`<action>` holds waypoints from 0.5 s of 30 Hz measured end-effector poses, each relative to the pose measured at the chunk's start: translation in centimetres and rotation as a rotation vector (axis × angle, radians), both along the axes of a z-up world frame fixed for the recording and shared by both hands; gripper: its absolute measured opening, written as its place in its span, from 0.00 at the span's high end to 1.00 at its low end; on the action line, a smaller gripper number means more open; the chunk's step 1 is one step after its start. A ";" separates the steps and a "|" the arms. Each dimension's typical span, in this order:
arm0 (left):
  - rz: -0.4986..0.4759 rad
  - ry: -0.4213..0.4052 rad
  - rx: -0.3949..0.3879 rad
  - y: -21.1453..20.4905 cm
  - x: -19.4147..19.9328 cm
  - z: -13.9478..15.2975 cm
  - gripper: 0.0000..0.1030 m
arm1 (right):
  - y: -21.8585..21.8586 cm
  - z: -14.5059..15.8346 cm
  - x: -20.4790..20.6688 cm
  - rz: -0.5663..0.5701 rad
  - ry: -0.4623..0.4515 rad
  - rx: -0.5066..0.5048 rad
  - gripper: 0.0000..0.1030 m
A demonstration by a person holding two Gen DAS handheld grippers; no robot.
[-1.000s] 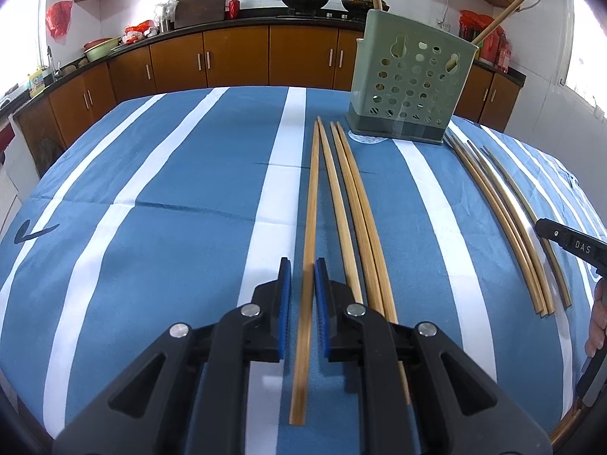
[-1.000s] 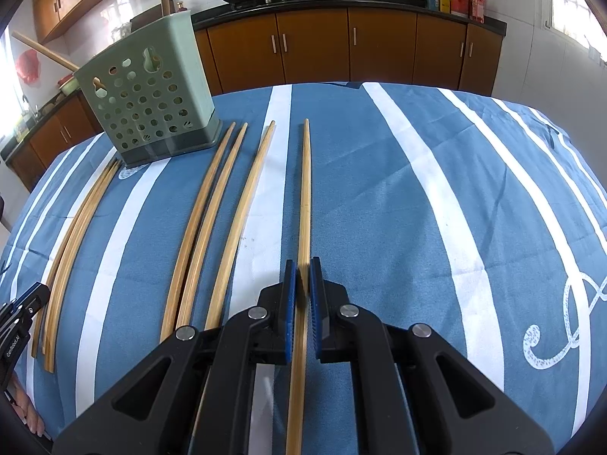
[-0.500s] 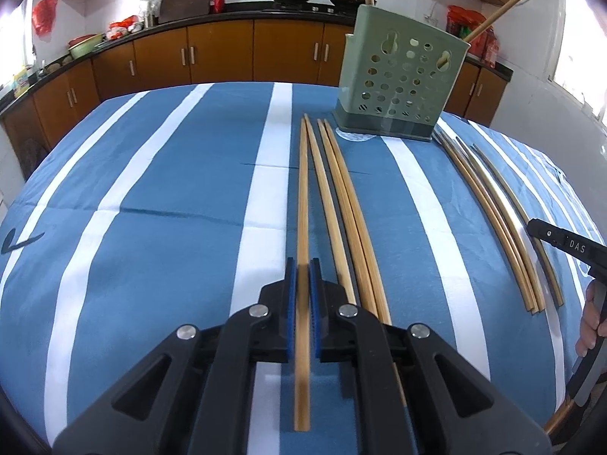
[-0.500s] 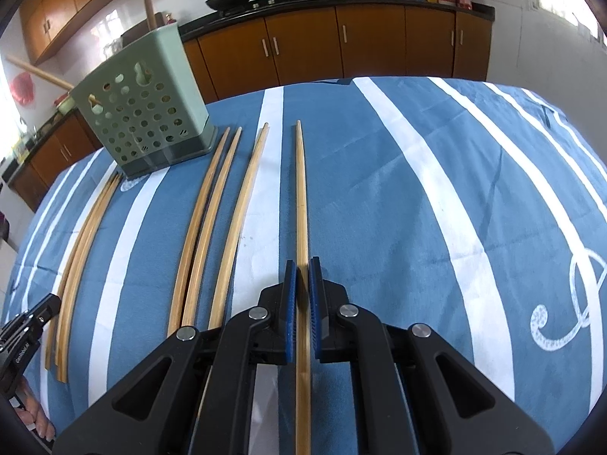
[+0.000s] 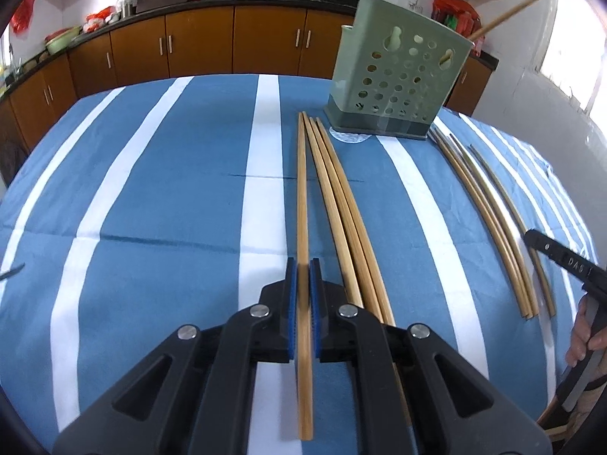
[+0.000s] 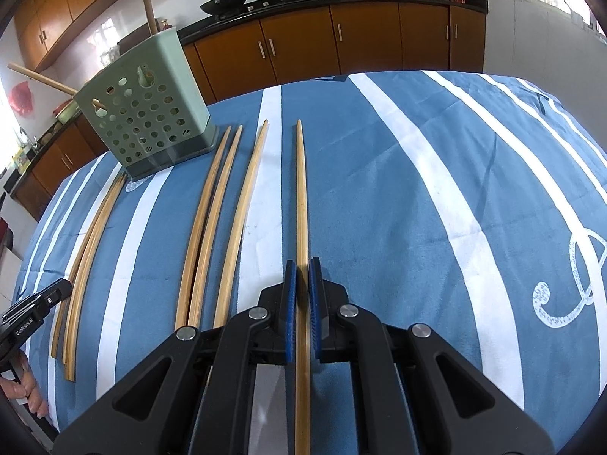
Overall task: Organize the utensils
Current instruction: 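Close the right tool on a wooden chopstick while the left tool grasps another, then lift both held chopsticks up over the green holder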
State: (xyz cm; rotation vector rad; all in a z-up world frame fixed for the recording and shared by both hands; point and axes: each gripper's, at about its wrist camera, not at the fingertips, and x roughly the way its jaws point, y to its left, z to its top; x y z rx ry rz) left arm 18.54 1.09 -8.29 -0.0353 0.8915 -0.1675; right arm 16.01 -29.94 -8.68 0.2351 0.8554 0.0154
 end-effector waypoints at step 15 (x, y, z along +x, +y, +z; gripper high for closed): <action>0.001 -0.022 0.056 0.1 0.2 1.4 0.93 | -0.3 1.3 -0.6 -0.003 -0.049 0.008 0.93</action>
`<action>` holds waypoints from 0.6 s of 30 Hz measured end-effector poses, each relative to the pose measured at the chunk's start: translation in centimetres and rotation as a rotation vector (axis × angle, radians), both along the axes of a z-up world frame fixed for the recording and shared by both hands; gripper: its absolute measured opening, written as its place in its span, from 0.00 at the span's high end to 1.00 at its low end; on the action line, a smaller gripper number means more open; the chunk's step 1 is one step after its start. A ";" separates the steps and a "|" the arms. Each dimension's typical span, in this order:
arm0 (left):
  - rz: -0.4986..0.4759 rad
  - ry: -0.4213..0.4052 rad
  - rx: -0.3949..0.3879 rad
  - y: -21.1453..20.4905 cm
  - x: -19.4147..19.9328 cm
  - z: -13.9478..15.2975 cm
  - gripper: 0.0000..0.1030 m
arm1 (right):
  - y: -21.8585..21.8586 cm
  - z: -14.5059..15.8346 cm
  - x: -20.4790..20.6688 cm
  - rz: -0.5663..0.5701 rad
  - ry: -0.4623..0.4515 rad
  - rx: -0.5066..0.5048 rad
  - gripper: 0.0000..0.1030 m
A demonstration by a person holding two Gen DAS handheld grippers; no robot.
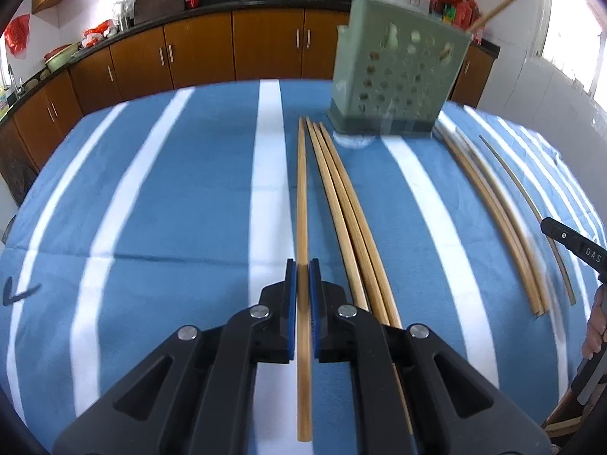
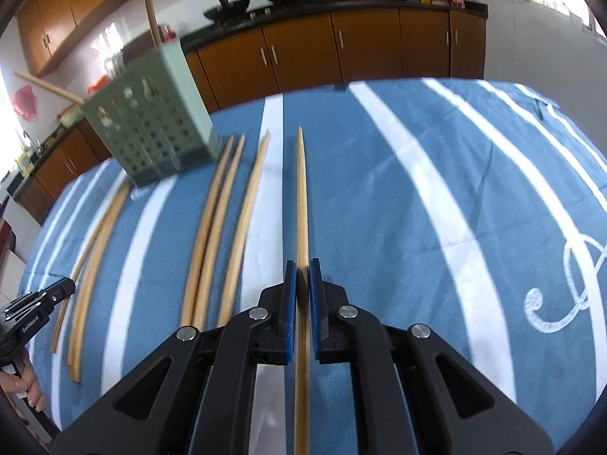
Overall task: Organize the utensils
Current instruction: 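Lift both held chopsticks up over the green holder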
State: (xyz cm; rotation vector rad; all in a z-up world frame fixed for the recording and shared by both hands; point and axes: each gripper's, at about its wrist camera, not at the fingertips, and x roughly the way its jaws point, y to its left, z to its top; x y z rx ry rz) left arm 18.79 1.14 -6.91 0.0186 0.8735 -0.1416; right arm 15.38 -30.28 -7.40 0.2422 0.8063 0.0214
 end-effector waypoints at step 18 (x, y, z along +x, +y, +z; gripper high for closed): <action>0.022 -0.092 -0.028 1.6 0.2 4.3 0.93 | 0.6 -0.3 2.1 0.026 0.038 -0.061 0.93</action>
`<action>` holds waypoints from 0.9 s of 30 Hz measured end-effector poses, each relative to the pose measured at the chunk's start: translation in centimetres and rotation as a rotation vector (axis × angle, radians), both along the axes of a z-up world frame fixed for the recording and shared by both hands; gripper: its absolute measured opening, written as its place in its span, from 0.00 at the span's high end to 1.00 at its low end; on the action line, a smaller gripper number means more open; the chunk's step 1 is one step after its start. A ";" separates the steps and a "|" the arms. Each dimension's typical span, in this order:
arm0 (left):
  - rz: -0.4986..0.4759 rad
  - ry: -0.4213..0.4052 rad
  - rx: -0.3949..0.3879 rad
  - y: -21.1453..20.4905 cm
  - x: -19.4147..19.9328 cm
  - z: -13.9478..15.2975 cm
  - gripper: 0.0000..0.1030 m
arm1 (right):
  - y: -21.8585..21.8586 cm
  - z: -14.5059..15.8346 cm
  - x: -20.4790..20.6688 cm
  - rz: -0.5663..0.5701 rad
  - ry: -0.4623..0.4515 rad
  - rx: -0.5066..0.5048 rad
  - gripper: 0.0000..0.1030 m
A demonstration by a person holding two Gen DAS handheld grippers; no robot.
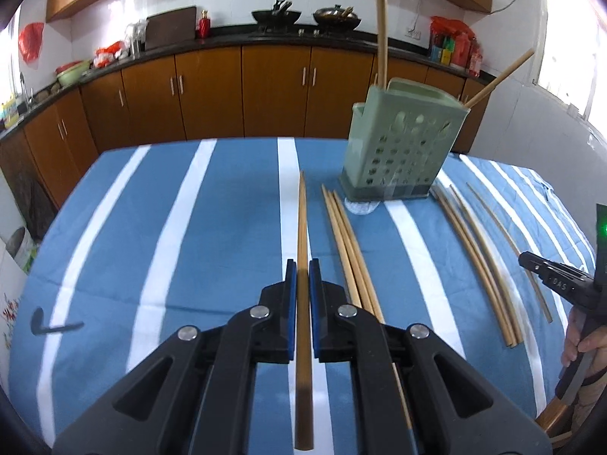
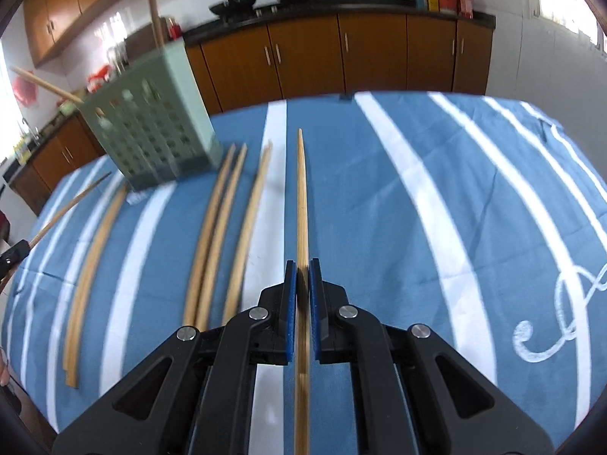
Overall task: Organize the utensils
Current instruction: 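Lift both held chopsticks up over the green holder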
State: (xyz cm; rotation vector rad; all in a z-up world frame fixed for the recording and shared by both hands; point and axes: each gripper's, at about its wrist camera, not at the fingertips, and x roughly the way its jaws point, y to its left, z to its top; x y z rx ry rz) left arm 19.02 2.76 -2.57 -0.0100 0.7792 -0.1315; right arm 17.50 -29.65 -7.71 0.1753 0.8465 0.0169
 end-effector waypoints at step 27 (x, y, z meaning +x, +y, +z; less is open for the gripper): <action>-0.010 -0.120 -0.039 0.4 -2.2 4.2 0.93 | -1.6 6.7 -4.3 0.000 -0.198 0.031 0.93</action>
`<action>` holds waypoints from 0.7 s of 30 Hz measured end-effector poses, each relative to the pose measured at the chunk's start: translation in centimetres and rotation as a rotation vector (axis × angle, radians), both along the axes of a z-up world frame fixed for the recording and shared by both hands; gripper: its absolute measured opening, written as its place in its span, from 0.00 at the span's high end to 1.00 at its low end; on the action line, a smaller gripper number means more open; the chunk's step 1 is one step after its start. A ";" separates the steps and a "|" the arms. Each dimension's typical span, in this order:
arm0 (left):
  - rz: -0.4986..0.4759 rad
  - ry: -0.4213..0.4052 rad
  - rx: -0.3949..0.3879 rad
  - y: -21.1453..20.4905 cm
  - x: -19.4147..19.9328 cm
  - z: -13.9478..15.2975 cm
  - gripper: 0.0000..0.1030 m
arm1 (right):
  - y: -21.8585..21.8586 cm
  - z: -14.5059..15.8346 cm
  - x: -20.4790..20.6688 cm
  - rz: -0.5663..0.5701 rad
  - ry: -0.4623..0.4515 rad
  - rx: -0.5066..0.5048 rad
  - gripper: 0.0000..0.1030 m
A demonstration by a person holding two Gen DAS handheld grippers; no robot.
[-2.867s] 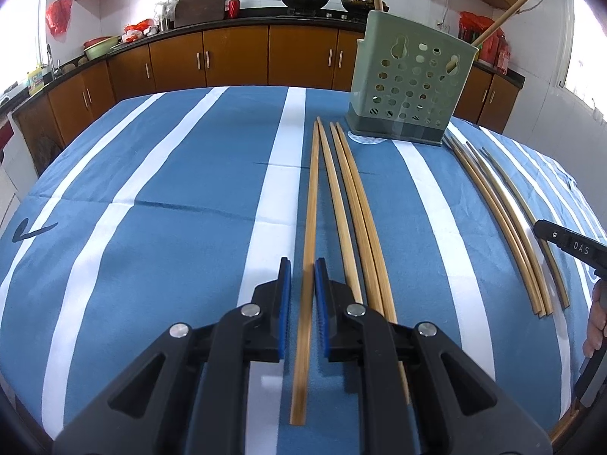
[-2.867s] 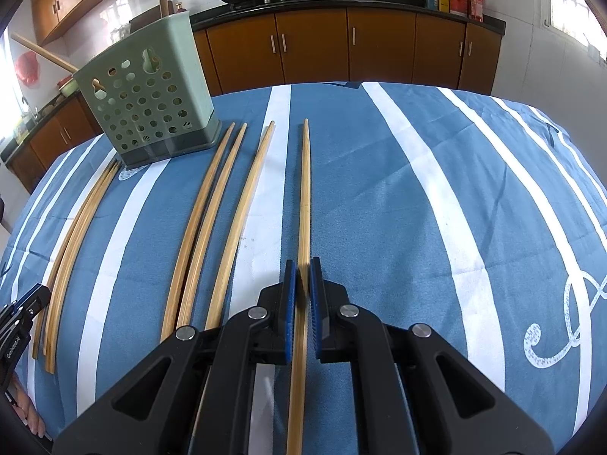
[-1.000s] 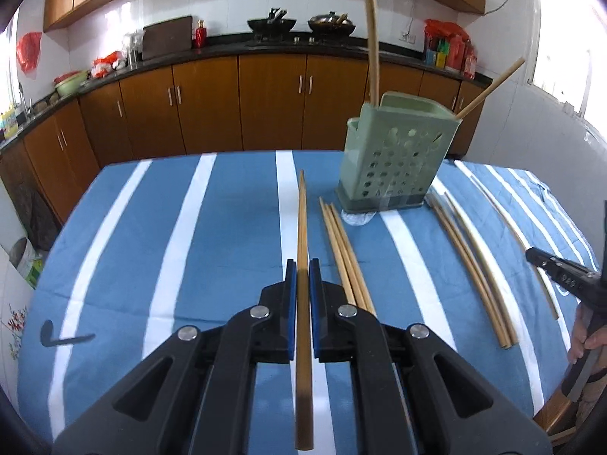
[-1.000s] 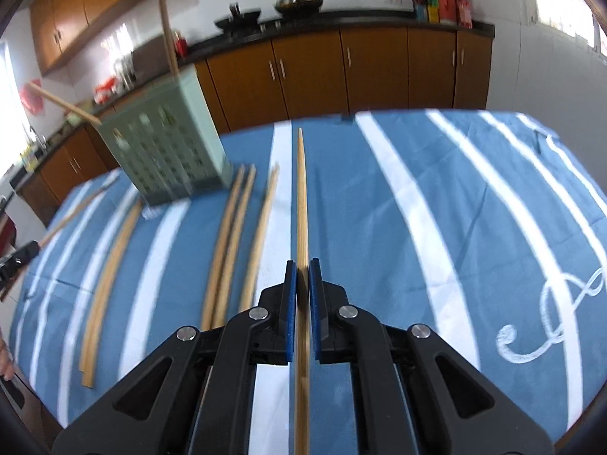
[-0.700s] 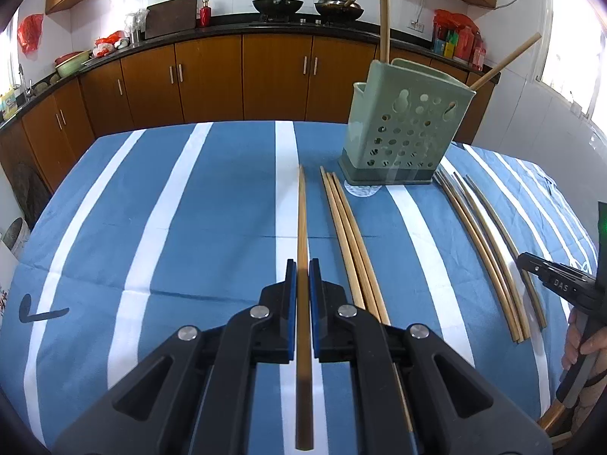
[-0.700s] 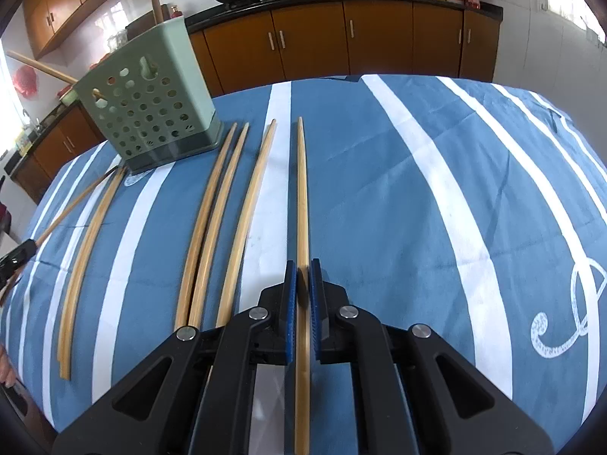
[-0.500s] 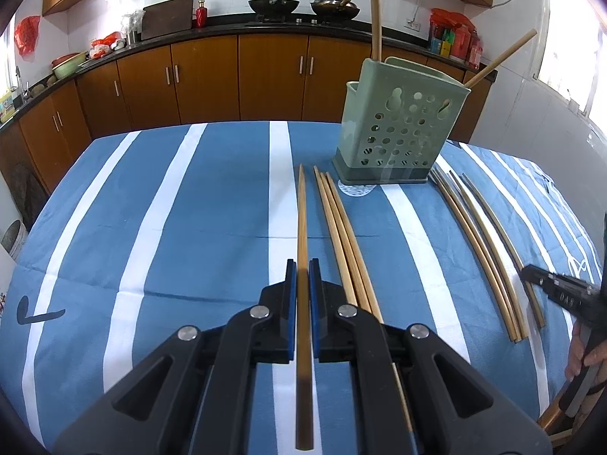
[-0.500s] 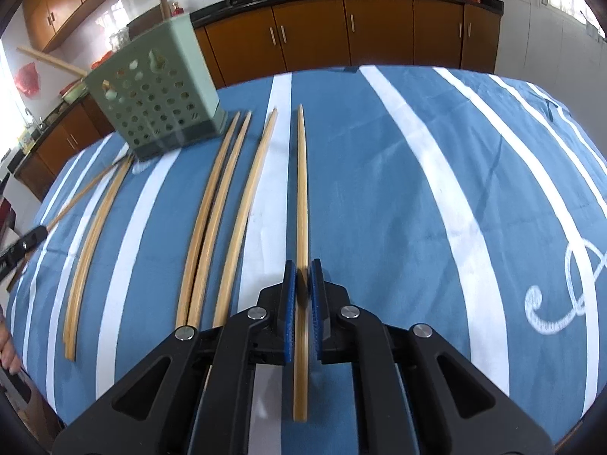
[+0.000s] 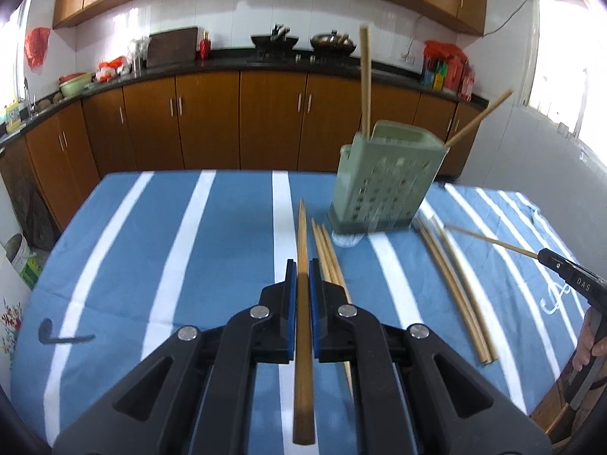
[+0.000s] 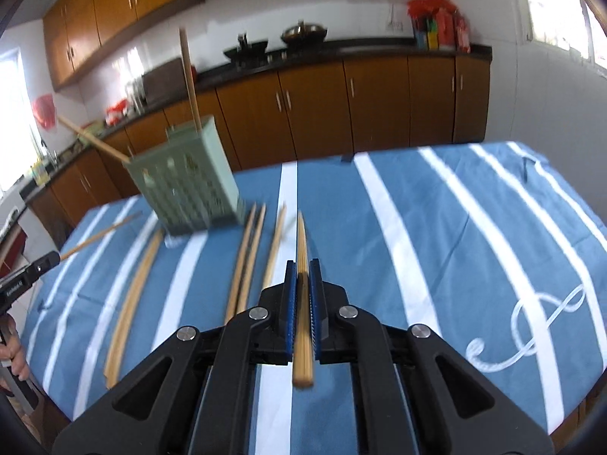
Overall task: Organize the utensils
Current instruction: 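Lift both held chopsticks up over the green holder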
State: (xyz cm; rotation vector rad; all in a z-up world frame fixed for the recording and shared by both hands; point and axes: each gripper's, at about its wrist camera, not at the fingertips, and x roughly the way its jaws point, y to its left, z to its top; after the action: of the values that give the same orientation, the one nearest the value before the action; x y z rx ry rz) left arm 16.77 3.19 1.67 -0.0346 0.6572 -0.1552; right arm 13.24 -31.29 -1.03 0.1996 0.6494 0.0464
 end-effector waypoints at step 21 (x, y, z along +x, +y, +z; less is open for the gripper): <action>-0.044 -0.250 -0.038 -0.1 -1.6 11.9 0.93 | 0.4 10.7 -0.8 0.040 -0.302 0.036 0.93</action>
State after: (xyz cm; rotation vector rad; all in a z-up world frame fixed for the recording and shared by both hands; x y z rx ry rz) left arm 15.14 3.08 13.55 -0.0369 0.4060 -0.2112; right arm 12.47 -30.84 9.67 0.2091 0.3521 0.1247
